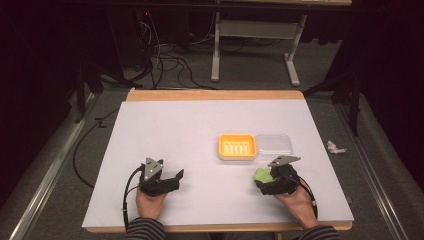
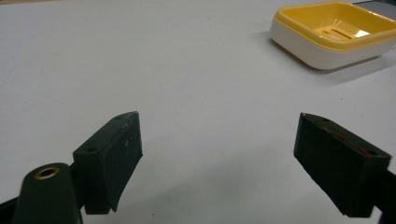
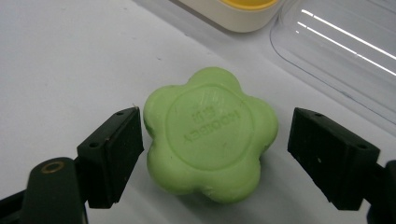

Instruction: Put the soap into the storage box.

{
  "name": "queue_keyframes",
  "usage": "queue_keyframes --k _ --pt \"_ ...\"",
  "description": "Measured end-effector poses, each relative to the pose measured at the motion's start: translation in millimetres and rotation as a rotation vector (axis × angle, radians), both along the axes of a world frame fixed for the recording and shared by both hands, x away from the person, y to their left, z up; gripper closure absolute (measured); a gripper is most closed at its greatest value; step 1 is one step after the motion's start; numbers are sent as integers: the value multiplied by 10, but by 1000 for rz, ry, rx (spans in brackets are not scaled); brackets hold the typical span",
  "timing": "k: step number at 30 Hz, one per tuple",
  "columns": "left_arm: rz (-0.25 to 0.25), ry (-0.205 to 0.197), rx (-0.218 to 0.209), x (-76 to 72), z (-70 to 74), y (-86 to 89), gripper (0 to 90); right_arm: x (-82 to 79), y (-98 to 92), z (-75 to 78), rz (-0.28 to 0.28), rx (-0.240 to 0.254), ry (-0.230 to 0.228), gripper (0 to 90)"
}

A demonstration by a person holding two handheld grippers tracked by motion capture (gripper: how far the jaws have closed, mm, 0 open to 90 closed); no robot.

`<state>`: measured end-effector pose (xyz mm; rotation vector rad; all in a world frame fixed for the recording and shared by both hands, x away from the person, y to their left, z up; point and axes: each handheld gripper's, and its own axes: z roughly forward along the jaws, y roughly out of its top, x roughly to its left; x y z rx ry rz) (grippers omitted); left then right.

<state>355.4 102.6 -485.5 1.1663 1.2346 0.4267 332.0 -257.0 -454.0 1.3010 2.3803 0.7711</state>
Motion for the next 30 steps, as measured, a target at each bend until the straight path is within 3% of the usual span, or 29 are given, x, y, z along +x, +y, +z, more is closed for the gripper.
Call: queue_keyframes --k 4,7,13,23,30 --pt "-1 3 7 3 -4 -5 158 9 19 -6 7 -5 0 189" --pt "-2 3 10 3 -5 -6 158 29 58 -50 16 -31 26 195" --pt "-2 5 11 6 -7 -6 159 66 51 -68 38 -30 44 254" --pt "-11 12 18 11 -11 -21 160 100 50 -91 53 -39 69 261" --pt "2 5 8 6 -5 -2 160 75 45 -98 50 -39 54 268"
